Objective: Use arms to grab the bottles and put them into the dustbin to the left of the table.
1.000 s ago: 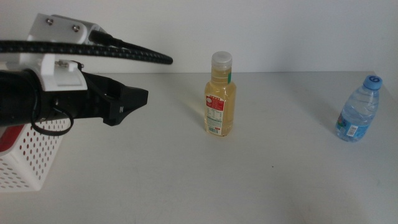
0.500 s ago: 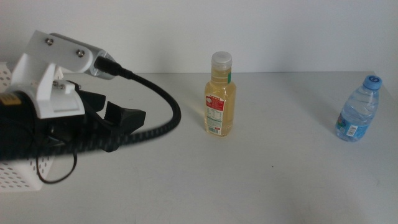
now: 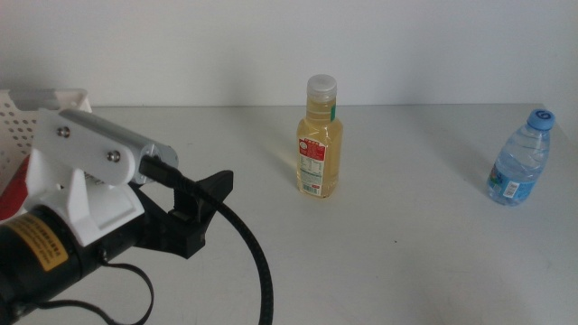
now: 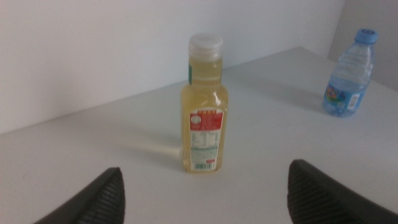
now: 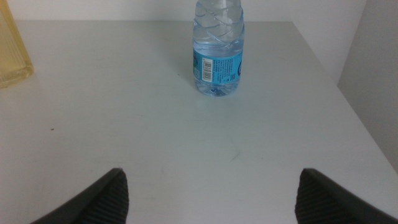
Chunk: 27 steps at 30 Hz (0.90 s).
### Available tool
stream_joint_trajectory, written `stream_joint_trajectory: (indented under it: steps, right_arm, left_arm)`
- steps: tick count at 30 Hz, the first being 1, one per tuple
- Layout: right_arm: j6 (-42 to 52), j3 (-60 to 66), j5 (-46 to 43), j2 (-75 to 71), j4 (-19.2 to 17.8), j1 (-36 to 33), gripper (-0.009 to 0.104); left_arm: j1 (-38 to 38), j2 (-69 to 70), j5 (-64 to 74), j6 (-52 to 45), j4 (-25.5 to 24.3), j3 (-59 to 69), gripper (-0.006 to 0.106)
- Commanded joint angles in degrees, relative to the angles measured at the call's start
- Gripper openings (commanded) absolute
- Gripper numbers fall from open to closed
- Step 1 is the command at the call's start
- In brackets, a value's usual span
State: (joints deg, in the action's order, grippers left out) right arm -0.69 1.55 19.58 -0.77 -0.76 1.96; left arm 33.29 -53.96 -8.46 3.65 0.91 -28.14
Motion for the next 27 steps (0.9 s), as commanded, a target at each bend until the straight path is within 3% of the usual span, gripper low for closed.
stream_joint_trajectory:
  steps: [1,10,15,19,27]
  right_arm:
    - [0.3,-0.5,-4.1,-1.3,-0.6,0.3,0.073]
    - [0.3,-0.5,-4.1,-1.3,-0.6,0.3,0.073]
    - [0.3,-0.5,-4.1,-1.3,-0.6,0.3,0.073]
    - [0.3,-0.5,-4.1,-1.3,-0.6,0.3,0.073]
    - [0.3,-0.5,-4.1,-1.3,-0.6,0.3,0.073]
  left_arm:
    - [0.5,0.9,-5.7,1.1,-0.2,-0.1,0.086]
    - [0.5,0.9,-7.2,1.0,-0.2,0.6,0.086]
    - [0.5,-0.6,-7.2,-0.4,-6.7,0.6,0.086]
    - [0.5,-4.5,-8.6,2.3,-6.8,0.6,0.088]
    - [0.3,-20.5,-33.0,4.2,-8.8,0.4,0.09]
